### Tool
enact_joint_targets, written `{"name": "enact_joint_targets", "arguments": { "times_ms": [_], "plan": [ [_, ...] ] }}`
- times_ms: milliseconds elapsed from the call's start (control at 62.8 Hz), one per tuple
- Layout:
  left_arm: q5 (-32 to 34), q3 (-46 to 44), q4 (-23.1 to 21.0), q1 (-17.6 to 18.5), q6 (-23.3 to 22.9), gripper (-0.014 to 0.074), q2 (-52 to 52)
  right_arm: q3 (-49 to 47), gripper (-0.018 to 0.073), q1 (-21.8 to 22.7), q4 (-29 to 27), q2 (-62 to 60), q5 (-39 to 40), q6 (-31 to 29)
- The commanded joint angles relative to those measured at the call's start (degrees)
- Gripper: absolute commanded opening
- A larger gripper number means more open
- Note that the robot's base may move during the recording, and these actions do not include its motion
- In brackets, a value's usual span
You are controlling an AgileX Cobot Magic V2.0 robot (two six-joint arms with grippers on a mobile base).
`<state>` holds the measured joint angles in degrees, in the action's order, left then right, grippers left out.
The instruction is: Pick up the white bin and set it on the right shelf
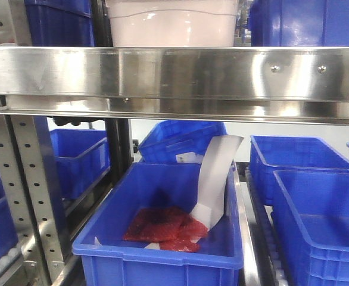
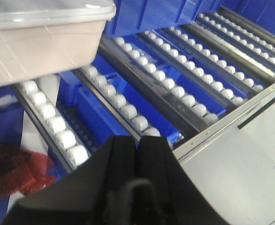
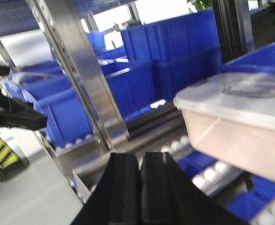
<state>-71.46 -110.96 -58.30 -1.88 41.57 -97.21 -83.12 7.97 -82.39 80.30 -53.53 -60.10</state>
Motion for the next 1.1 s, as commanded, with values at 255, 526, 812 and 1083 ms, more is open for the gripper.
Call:
{"name": "enact_joint_targets", "arguments": {
  "times_ms": [255, 526, 812, 1083],
  "plan": [
    [-1.6, -1.7, 26.8, 12.2, -13.3, -0.0119, 2.7, 20.4, 0.0069, 0.3, 21.3, -19.1, 21.5, 12.1],
    [1.3, -1.7, 37.2, 16.9, -20.7, -0.0118, 2.9, 40.5, 0.0069, 0.3, 22.0, -32.9, 37.4, 11.8],
    [10.1, 6.5, 40.8, 16.8, -21.6, -0.0118, 9.1, 56.7, 0.0069, 0.3, 21.9, -51.5, 50.8, 11.5],
    [28.6, 27.8, 40.9, 16.8, -21.6, -0.0118, 23.8, 61.8, 0.0069, 0.3, 21.8, -61.6, 51.2, 11.5]
  ]
}}
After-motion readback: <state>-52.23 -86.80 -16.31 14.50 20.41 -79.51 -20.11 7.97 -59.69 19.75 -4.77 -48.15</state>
